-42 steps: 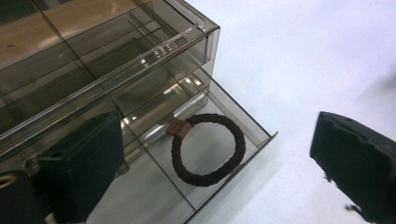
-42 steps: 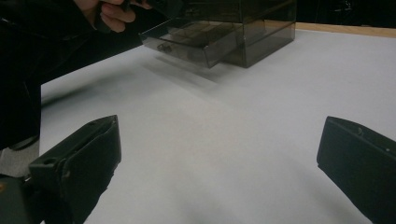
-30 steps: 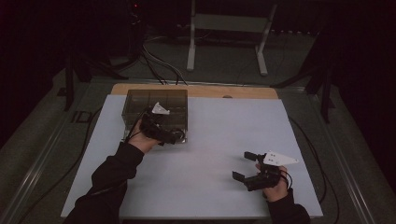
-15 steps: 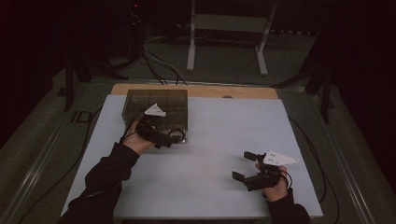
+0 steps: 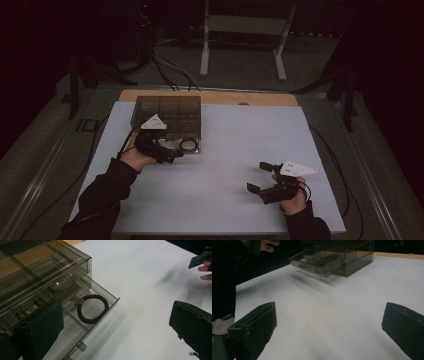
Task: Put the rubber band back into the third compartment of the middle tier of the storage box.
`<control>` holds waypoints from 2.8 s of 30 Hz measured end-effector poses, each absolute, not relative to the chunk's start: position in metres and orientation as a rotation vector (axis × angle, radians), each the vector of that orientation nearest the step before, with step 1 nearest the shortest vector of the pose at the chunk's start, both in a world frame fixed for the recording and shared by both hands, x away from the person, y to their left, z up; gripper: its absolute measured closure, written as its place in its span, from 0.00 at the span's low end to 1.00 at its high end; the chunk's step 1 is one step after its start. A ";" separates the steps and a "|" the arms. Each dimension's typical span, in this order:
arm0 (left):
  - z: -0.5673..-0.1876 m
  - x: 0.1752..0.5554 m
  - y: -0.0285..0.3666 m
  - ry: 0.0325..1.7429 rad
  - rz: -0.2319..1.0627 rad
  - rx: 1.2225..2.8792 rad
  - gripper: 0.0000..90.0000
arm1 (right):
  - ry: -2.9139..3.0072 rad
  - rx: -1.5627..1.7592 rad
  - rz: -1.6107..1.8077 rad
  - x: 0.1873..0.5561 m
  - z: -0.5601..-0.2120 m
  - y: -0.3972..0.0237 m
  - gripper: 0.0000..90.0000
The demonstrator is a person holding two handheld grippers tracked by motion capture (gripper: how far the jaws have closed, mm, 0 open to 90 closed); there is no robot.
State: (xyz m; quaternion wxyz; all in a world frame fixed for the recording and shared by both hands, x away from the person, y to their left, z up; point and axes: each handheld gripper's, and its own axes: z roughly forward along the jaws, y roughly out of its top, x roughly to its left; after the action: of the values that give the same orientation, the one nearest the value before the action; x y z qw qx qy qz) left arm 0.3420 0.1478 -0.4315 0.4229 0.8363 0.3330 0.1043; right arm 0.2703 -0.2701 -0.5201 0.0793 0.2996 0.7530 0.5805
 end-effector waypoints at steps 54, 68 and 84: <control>-0.512 0.249 0.223 0.927 0.317 1.965 0.00 | 2.265 0.901 1.725 0.270 -0.521 -0.268 0.00; -0.528 0.233 0.238 0.983 0.397 1.946 0.00 | 2.264 0.906 1.725 0.271 -0.522 -0.269 0.00; -0.535 0.221 0.250 1.020 0.421 1.928 0.00 | 2.278 0.892 1.718 0.270 -0.523 -0.269 0.00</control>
State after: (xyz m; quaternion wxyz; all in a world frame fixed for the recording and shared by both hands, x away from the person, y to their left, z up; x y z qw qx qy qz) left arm 0.2207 0.2500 -0.5355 0.4441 0.7776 0.4116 0.1697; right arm 0.2699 -0.2687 -0.5225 0.0764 0.2975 0.7598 0.5730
